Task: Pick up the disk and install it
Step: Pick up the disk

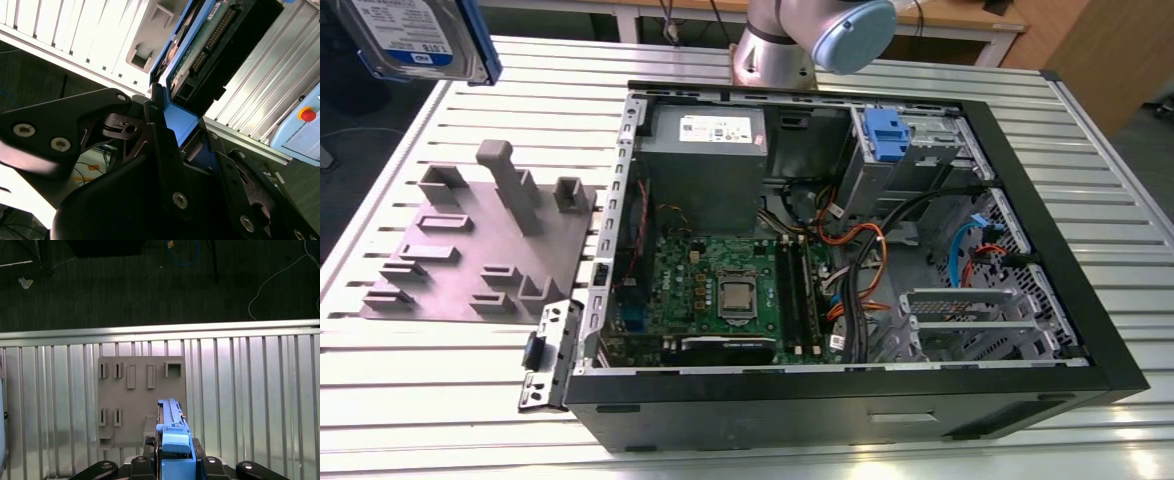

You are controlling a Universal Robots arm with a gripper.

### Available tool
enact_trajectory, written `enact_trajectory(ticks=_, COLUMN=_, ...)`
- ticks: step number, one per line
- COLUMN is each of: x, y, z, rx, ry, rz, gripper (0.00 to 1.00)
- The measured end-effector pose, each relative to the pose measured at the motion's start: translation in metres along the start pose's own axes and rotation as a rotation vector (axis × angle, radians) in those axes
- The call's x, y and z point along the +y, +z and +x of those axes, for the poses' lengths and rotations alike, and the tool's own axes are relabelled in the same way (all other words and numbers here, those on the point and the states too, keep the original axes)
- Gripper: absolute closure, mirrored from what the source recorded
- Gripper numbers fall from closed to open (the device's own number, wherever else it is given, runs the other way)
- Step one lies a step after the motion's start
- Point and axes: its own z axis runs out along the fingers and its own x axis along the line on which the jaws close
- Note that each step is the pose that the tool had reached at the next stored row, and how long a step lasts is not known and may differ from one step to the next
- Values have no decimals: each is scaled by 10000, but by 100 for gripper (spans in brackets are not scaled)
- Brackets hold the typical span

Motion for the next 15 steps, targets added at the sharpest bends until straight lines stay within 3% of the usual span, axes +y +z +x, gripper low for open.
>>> enact_trajectory(ticks=15, x=-50, y=0, z=-3, rx=0, ry=1, rz=0, gripper=64)
